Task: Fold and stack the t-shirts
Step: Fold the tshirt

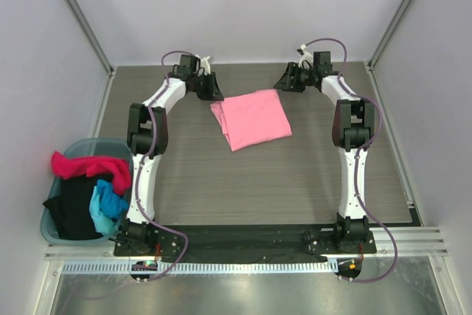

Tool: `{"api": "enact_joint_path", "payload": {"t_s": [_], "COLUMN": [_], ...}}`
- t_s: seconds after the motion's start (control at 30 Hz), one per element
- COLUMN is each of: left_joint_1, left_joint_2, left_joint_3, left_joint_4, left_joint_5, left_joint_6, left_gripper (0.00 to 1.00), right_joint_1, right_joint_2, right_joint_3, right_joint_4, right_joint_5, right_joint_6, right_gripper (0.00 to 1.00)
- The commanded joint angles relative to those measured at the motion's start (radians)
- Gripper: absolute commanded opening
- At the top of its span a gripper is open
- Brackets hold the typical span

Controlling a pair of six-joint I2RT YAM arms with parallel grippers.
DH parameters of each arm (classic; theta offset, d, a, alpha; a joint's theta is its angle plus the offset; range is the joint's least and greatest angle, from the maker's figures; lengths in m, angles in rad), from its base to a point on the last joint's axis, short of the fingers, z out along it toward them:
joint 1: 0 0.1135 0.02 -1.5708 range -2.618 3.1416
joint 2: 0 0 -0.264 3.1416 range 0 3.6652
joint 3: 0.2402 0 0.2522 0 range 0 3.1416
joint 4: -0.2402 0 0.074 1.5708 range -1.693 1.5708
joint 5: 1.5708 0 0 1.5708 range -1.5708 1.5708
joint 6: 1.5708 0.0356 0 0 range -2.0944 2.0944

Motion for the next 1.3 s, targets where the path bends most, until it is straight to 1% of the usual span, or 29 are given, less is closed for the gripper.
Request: {"api": "enact_joint_path", "payload": {"t_s": [0.0,0.1,0.13,0.17,0.2,0.23,0.27,0.3,0.37,0.4,0.47,0.5,0.6,0.83,0.97,1.27], "left_joint_1": [-0.004,-0.006,-0.006,-0.007,-0.006,-0.006,-0.007,-0.009,-0.014,-0.014,-0.015,-0.015,-0.015,-0.014,-0.015,-0.014], "left_joint_2": [0.004,0.002,0.001,-0.001,-0.001,-0.002,-0.005,-0.007,-0.013,-0.014,-0.019,-0.024,-0.047,-0.139,-0.201,-0.313], "left_joint_3": [0.034,0.035,0.035,0.035,0.034,0.034,0.032,0.031,0.028,0.026,0.026,0.025,0.017,-0.037,-0.084,-0.207], "left_joint_4": [0.031,0.031,0.031,0.029,0.028,0.028,0.028,0.028,0.026,0.026,0.026,0.028,0.022,0.005,-0.001,-0.043], "left_joint_5": [0.024,0.023,0.023,0.023,0.026,0.024,0.023,0.023,0.024,0.024,0.032,0.033,0.036,0.056,0.089,0.118], "left_joint_6": [0.012,0.015,0.017,0.02,0.025,0.025,0.028,0.031,0.032,0.035,0.038,0.038,0.043,0.046,0.046,0.061], "left_gripper": [0.25,0.2,0.18,0.13,0.1,0.08,0.04,0.01,0.0,0.0,0.0,0.0,0.0,0.0,0.0,0.0], "right_joint_1": [0.007,0.013,0.016,0.019,0.022,0.023,0.025,0.026,0.03,0.028,0.028,0.03,0.03,0.028,0.027,0.028], "right_joint_2": [0.02,0.034,0.037,0.041,0.043,0.046,0.049,0.052,0.06,0.063,0.061,0.06,0.041,-0.011,-0.038,-0.078], "right_joint_3": [0.046,0.052,0.055,0.056,0.058,0.059,0.061,0.064,0.068,0.073,0.073,0.075,0.076,0.073,0.059,0.053], "right_joint_4": [0.058,0.062,0.064,0.065,0.068,0.07,0.072,0.076,0.084,0.088,0.094,0.098,0.108,0.136,0.171,0.202], "right_joint_5": [-0.035,-0.05,-0.054,-0.057,-0.061,-0.063,-0.063,-0.064,-0.07,-0.078,-0.086,-0.087,-0.084,-0.101,-0.13,-0.166], "right_joint_6": [0.022,0.031,0.031,0.031,0.031,0.03,0.031,0.031,0.033,0.037,0.04,0.04,0.042,0.088,0.132,0.168], "right_gripper": [0.58,0.56,0.53,0.49,0.45,0.39,0.36,0.29,0.24,0.19,0.13,0.08,0.02,0.01,0.01,0.01]}}
